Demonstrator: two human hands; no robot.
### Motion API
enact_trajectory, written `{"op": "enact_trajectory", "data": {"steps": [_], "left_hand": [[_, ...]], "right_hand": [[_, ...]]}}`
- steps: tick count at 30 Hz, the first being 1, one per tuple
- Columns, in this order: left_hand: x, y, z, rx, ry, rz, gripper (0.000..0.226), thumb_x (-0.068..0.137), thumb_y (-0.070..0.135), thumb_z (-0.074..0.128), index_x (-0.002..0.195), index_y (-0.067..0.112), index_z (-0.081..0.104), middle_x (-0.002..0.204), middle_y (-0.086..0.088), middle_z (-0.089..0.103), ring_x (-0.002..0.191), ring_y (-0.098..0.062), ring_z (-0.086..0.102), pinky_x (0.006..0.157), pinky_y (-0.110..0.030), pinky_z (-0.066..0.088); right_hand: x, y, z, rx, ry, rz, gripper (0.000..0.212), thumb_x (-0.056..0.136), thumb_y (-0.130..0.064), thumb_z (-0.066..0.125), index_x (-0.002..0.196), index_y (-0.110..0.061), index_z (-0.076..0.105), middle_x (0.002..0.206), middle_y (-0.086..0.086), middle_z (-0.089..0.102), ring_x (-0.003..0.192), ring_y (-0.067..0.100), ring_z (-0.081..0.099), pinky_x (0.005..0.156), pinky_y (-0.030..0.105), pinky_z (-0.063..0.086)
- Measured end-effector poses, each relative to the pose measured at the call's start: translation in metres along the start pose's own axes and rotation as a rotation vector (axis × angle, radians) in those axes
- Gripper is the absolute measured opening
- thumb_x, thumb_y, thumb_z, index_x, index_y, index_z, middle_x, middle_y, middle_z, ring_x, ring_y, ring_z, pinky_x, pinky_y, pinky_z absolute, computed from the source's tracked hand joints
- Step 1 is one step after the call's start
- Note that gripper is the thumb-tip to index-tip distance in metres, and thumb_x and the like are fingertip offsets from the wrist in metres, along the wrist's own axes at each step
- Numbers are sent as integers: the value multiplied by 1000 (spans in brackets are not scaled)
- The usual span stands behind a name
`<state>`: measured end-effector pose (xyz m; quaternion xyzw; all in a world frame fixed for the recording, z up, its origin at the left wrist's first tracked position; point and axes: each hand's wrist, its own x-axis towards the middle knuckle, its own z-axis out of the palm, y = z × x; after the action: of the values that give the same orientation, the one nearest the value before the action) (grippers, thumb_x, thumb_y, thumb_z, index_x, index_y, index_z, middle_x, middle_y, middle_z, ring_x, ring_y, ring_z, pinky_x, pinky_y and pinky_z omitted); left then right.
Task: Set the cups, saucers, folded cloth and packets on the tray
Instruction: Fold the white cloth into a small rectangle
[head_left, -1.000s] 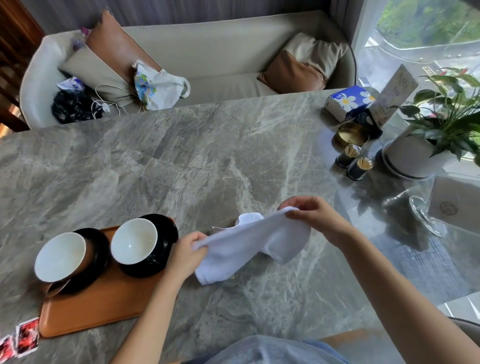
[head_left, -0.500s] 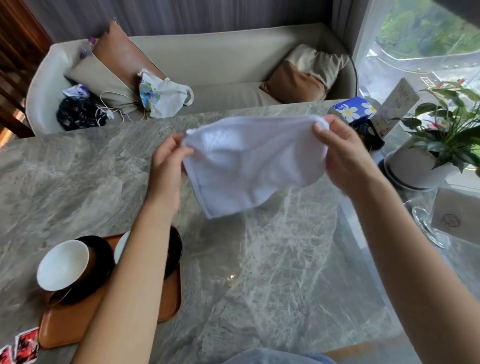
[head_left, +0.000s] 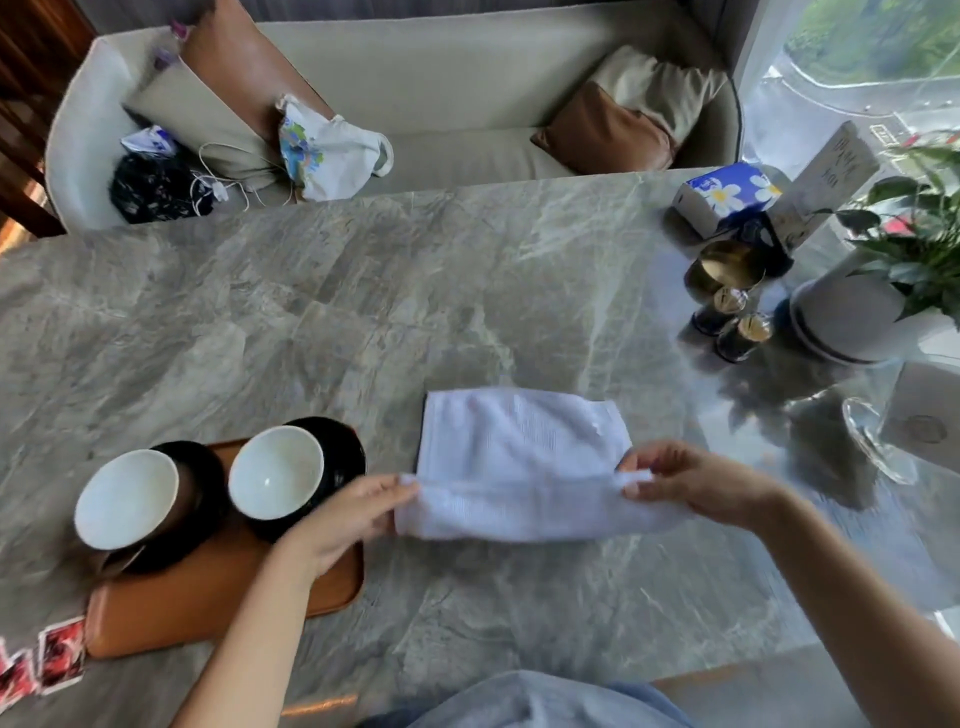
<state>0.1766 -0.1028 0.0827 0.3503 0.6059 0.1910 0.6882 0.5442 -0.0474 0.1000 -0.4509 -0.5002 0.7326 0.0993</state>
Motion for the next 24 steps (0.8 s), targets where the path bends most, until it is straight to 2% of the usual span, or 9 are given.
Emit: {"op": "enact_trajectory", "data": {"steps": [2,4,8,10,13,15,17,21,24], "left_hand": [[-3,-25,5,52,-21,-114,31,92,29,53,110,8,66,103,-8,71,96,-19,63,88,-32,41],[-7,-38,7,90,-21,-172,32,90,34,54,109,11,66,105,-6,72,100,-22,64,94,-37,43],[-3,-43,9,50,9,-188,29,92,35,51,109,16,65,104,-3,74,100,-20,67,90,-34,48],[9,-39,11,10,75,-146,28,95,31,48,112,15,64,108,-6,72,102,-21,66,91,-37,48],[36,-30,17,33,233,-75,27,96,32,47,107,15,65,106,-4,70,100,-21,63,92,-43,46],[55,-24,21,61,298,-11,26,96,31,47,93,12,64,91,-2,66,85,-17,60,74,-34,45],[73,-20,25,120,374,57,25,95,28,46,78,13,54,73,-6,49,71,-17,45,64,-31,31],[96,-23,27,232,503,81,39,93,25,48,61,21,27,58,4,26,56,-16,25,54,-32,18],[101,-28,26,257,519,92,41,94,22,47,60,21,24,57,4,23,55,-15,22,52,-32,17]], "right_hand": [[-2,33,8,2,-38,124,3,81,-17,69,83,-14,69,68,-3,60,57,8,52,51,18,40],[-4,54,12,46,-69,203,6,83,-16,69,88,-14,68,72,-3,61,61,7,55,52,18,43],[-5,65,8,114,-44,261,13,84,-12,68,97,-14,66,77,-6,63,70,6,60,55,19,48],[2,63,4,71,81,231,11,84,-11,68,93,-19,67,76,-6,59,69,6,56,53,18,46],[20,56,-2,33,402,103,14,84,-6,67,86,-19,66,72,-2,53,60,3,50,46,15,38],[35,52,-5,31,588,13,18,84,0,64,83,-18,65,71,-2,54,52,-1,50,43,11,38],[50,53,-7,-53,721,-26,15,83,0,63,85,-15,65,77,0,58,59,4,52,50,14,43],[74,63,-7,-208,836,9,12,80,-5,63,87,-13,67,81,-5,62,72,10,52,62,25,40],[84,69,-10,-192,885,84,8,79,-11,66,84,-18,66,69,-9,56,68,12,51,56,23,38]]}}
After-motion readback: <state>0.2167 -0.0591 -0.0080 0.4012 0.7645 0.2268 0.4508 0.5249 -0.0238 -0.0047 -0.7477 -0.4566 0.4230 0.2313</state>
